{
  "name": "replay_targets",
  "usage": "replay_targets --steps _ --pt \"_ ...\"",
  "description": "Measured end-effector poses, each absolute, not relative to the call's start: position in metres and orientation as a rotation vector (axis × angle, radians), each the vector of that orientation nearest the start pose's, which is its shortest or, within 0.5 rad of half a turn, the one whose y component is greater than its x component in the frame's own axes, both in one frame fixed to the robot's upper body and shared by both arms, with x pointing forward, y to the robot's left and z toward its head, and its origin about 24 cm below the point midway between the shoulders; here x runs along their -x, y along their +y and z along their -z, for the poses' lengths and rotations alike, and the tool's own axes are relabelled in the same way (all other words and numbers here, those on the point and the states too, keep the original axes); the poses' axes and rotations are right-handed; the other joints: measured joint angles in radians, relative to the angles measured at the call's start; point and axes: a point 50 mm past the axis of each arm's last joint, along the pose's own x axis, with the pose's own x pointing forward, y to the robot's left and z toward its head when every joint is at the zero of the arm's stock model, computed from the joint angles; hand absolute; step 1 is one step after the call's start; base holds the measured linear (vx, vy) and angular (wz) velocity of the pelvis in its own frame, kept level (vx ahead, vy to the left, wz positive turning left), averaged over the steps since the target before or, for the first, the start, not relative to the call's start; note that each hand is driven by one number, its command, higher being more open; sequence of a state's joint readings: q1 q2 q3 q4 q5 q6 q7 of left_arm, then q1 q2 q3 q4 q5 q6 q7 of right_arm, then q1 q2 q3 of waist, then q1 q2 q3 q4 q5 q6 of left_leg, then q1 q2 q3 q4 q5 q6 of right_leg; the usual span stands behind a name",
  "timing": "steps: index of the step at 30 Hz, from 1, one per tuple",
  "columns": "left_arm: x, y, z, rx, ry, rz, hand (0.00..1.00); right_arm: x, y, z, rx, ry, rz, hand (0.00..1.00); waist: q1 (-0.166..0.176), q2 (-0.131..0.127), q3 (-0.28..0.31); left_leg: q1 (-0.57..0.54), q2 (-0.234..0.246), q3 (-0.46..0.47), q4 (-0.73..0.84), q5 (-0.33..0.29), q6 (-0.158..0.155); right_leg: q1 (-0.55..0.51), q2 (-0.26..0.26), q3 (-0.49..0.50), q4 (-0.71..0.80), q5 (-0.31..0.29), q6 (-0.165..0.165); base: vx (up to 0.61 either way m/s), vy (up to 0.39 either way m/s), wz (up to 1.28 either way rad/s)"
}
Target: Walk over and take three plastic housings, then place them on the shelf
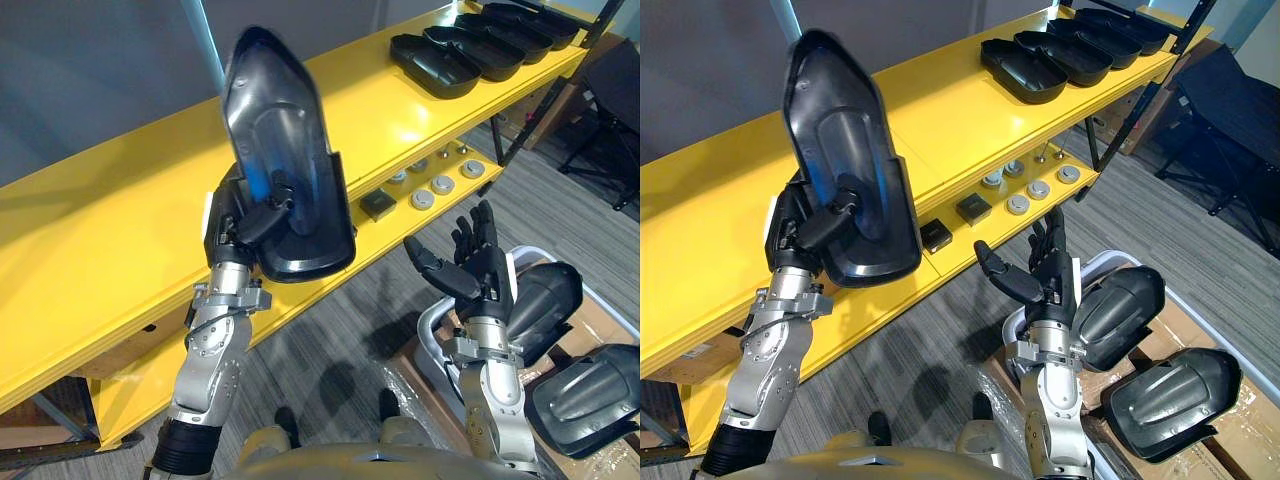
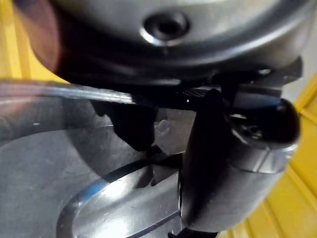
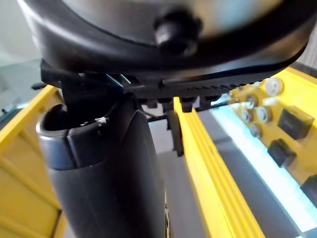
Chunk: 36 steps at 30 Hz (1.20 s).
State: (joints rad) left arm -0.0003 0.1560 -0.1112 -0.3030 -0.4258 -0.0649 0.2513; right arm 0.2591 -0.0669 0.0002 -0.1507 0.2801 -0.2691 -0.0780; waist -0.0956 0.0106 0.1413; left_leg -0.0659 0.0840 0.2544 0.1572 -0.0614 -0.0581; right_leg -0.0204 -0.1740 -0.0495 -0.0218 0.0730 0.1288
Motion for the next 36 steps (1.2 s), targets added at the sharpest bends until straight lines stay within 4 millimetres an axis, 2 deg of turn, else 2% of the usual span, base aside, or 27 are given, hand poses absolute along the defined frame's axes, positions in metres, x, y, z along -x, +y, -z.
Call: replay_targets --steps 2,5,9,12,18,23,26,32,33,36 --pt "-0.251 0.164 -0.117 0.334 -0.299 -0.143 0.00 -0.199 -0.183 -0.045 -0.204 -0.162 0.169 1.00 -0.006 0.000 0.000 0.005 0.000 0.001 0.000 0.000 0.000 0.003 0.000 0.000 -0.001 0.000 0.000 -0.05 0.004 -0.02" --pt "-0.272 0.184 -0.122 0.340 -0.308 -0.289 0.00 -0.199 -0.182 -0.046 -0.200 -0.164 0.147 1.00 -0.014 -0.001 0.000 0.005 0.001 0.009 -0.001 -0.003 -0.001 -0.008 0.000 0.005 -0.002 -0.004 -0.006 -0.07 0.000 -0.08" --pt "-0.299 0.206 -0.117 0.345 -0.251 -0.447 0.00 -0.200 -0.183 -0.047 -0.175 -0.161 0.103 1.00 -0.034 -0.004 0.002 -0.005 0.001 0.022 0.004 -0.003 0.000 -0.029 0.000 0.022 0.003 -0.003 -0.005 -0.03 0.002 -0.11" --pt "-0.315 0.210 -0.121 0.354 -0.230 -0.462 0.00 -0.204 -0.183 -0.050 -0.155 -0.168 0.078 1.00 -0.048 -0.009 0.007 -0.038 0.003 0.022 0.020 -0.004 0.002 -0.050 0.000 0.025 0.003 0.012 0.000 0.00 0.000 0.00" --pt "-0.350 0.216 -0.148 0.296 -0.216 -0.453 0.00 -0.219 -0.171 -0.063 -0.141 -0.223 -0.005 1.00 -0.077 -0.020 0.058 -0.066 -0.001 0.020 0.028 0.000 0.008 -0.070 -0.004 0.028 0.003 0.023 0.001 -0.03 0.005 0.01" --pt "-0.364 0.226 -0.155 0.295 -0.177 -0.474 0.00 -0.224 -0.165 -0.068 -0.132 -0.233 -0.049 1.00 -0.095 -0.021 0.118 -0.092 -0.002 0.025 0.029 0.007 0.011 -0.100 -0.006 0.034 0.003 0.033 0.000 -0.04 -0.002 -0.02" --pt "-0.369 0.229 -0.176 0.306 -0.236 -0.479 0.00 -0.224 -0.165 -0.066 -0.122 -0.214 -0.054 1.00 -0.098 -0.021 0.148 -0.099 -0.002 0.024 0.030 0.008 0.012 -0.105 -0.006 0.034 0.003 0.034 -0.001 0.00 0.000 0.00" --pt "-0.374 0.231 -0.193 0.318 -0.265 -0.520 0.00 -0.226 -0.158 -0.067 -0.124 -0.218 -0.081 1.00 -0.100 -0.024 0.189 -0.101 -0.003 0.027 0.031 0.008 0.012 -0.110 -0.007 0.041 0.005 0.034 -0.001 -0.01 0.000 -0.01" --pt "-0.374 0.232 -0.196 0.317 -0.273 -0.524 1.00 -0.227 -0.157 -0.069 -0.126 -0.223 -0.085 1.00 -0.100 -0.023 0.198 -0.101 -0.003 0.029 0.032 0.008 0.012 -0.111 -0.007 0.043 0.006 0.034 -0.001 -0.04 0.000 -0.03" --pt "-0.375 0.237 -0.204 0.332 -0.286 -0.532 1.00 -0.229 -0.153 -0.071 -0.130 -0.234 -0.090 1.00 -0.101 -0.024 0.212 -0.104 -0.003 0.034 0.032 0.009 0.012 -0.119 -0.007 0.050 0.010 0.034 -0.001 -0.04 -0.001 -0.04"
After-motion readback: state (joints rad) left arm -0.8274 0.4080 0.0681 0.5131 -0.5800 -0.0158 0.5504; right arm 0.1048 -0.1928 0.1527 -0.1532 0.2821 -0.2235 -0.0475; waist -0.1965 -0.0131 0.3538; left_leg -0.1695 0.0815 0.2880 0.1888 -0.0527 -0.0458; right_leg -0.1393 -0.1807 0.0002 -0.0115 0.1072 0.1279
